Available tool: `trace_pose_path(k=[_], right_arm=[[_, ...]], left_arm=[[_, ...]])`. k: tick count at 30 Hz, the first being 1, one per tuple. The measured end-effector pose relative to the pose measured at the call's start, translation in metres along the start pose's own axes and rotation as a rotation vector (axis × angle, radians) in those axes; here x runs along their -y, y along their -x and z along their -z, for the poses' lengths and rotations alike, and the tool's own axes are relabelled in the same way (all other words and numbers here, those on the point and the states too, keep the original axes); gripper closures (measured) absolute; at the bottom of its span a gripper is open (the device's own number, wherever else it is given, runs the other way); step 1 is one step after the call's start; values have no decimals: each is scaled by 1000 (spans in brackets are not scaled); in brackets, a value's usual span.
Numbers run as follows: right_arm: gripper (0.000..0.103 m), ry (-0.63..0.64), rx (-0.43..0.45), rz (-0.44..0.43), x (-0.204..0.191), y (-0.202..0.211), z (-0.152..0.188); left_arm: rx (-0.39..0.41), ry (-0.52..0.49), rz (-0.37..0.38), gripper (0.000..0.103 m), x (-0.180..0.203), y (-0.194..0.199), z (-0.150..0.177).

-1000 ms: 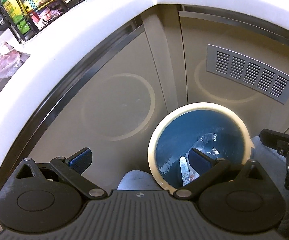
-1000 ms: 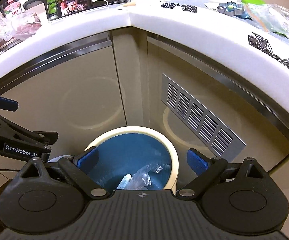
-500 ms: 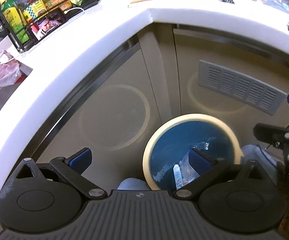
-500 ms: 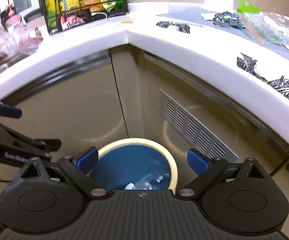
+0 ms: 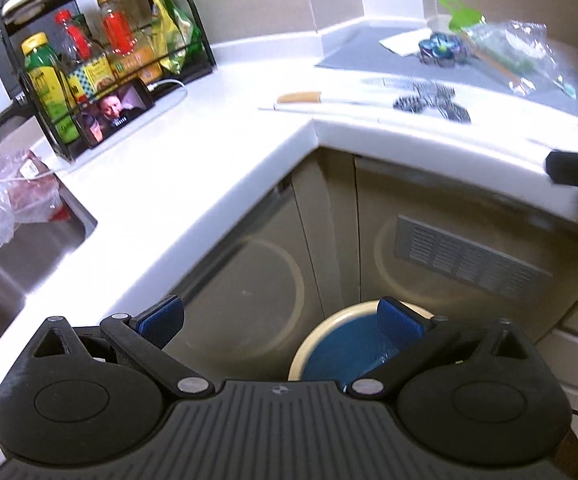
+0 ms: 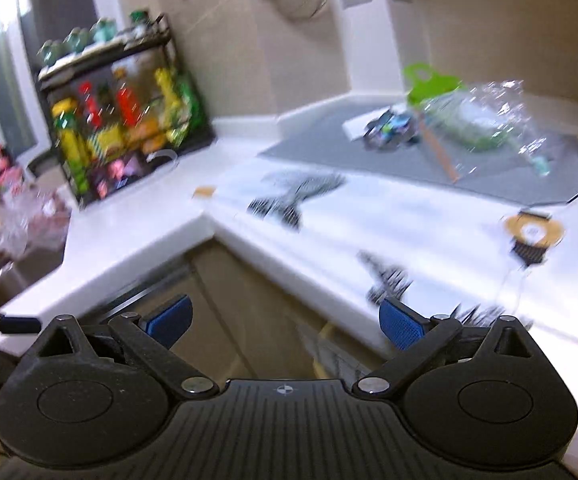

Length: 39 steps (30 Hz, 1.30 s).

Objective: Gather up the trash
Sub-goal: 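Move both tools back up toward the mat with the remaining trash, then grasp the clear bag with green tag with the right gripper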

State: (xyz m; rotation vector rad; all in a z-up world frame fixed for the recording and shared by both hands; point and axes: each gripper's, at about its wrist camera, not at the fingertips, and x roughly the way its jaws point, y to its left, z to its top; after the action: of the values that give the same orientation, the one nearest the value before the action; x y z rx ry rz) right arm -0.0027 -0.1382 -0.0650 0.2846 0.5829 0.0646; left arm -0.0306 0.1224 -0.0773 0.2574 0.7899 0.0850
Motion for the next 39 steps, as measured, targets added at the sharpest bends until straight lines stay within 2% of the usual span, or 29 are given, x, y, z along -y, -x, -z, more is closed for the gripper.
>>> trace_pose_path(k=[9, 17, 23, 27, 32, 35, 37, 38, 39], right_arm=[[0, -49, 116, 104, 40, -3, -26], [0, -93, 236, 280, 79, -22, -54], [0, -175, 265, 339, 112, -57, -79], [0, -235, 224, 385, 138, -97, -96], [0, -440, 135, 353, 179, -138, -106], [0, -442, 161, 377, 182, -150, -109], [0, -436, 167, 345, 185, -156, -111], [1, -430, 174, 323, 185, -157, -111], [15, -429, 179, 313, 185, -156, -109]], left_arm=[[20, 3, -6, 0, -3, -5, -28], [70, -34, -13, 0, 15, -9, -60], [78, -36, -24, 0, 24, -16, -83], [83, -38, -41, 0, 25, -20, -93], [72, -28, -66, 0, 20, -31, -105], [65, -15, -77, 0, 18, -38, -115], [67, -5, -74, 0, 19, -40, -124], [71, -2, -69, 0, 20, -41, -129], [79, -2, -61, 0, 22, -42, -136]])
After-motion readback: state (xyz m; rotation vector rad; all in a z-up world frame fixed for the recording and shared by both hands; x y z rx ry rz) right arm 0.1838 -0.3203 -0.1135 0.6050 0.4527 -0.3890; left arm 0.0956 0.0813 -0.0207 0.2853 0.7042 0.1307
